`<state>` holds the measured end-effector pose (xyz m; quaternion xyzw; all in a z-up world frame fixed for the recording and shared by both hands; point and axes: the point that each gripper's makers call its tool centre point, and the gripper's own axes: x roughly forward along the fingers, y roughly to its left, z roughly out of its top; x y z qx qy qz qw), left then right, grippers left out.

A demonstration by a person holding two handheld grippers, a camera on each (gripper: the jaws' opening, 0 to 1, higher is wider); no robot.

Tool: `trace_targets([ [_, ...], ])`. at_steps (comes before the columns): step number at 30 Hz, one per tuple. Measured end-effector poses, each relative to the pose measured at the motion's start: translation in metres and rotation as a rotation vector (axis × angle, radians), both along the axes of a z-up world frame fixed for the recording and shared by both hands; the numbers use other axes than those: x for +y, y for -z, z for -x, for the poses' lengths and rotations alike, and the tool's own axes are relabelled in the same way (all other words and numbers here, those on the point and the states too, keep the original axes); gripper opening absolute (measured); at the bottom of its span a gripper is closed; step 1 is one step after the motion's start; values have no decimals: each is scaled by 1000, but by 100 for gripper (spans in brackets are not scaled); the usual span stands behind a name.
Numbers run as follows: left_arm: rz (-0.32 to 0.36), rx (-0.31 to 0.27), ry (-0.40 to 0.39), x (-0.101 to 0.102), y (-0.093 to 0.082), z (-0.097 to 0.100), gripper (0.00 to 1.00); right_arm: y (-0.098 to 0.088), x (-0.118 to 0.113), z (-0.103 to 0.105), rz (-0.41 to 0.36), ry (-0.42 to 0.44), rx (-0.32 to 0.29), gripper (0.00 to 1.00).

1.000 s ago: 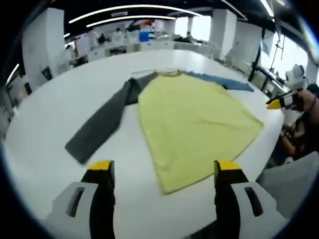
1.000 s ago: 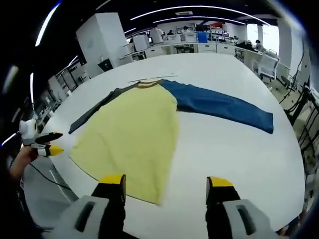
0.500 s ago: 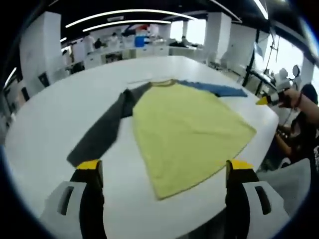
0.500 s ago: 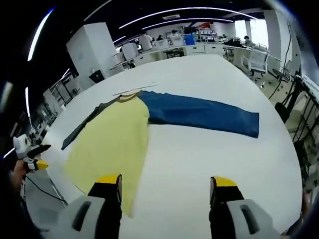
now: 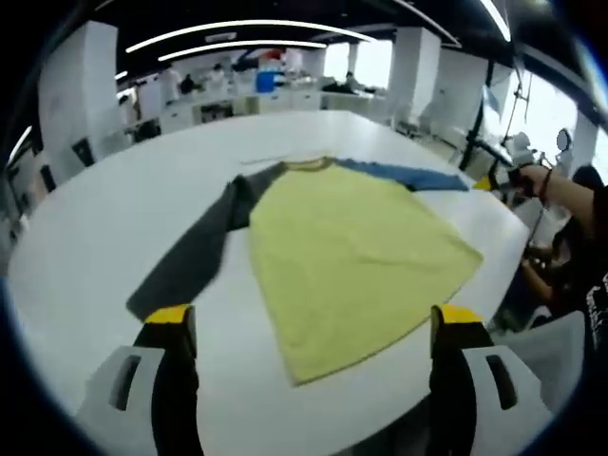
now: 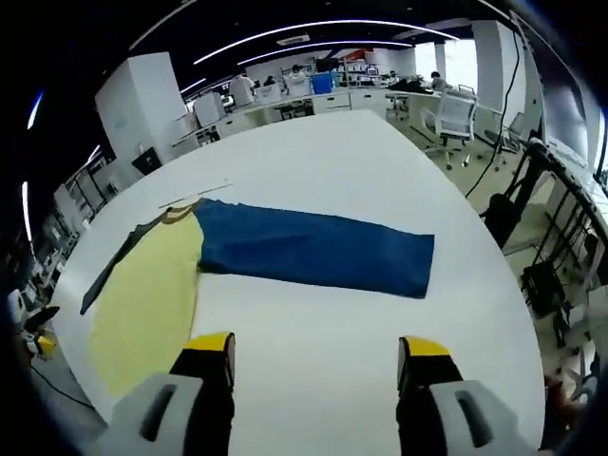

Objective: Fold the garment on the visible template until the final outline fits inside the template.

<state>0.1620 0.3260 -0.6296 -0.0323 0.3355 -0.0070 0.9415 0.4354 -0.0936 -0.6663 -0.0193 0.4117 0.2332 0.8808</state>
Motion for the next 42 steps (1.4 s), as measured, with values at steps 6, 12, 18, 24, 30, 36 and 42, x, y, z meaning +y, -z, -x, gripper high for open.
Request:
trace_targets([
  [6,6,1,-12,-1,0,-2,99,7,-8,-21,12,14,11,66],
  [12,13,7,-24,-3,3,-2,99,16,-19,-41,36,27,7,63],
  [18,9,24,-35,0,5,1,98,24,-28,-61,34,77,7,56],
  [24,18,35,-45,-3,9,3,96,43,-40,-91,37,100,18,47],
  [30,9,30,-50,-2,8,4,93,58,-57,-124,50,121,-6,38],
  [36,-5,22,-64,3,4,5,90,67,-73,-140,61,168,-11,26],
  [42,-4,9,-65,4,2,4,89,73,-79,-140,121,163,-29,16],
])
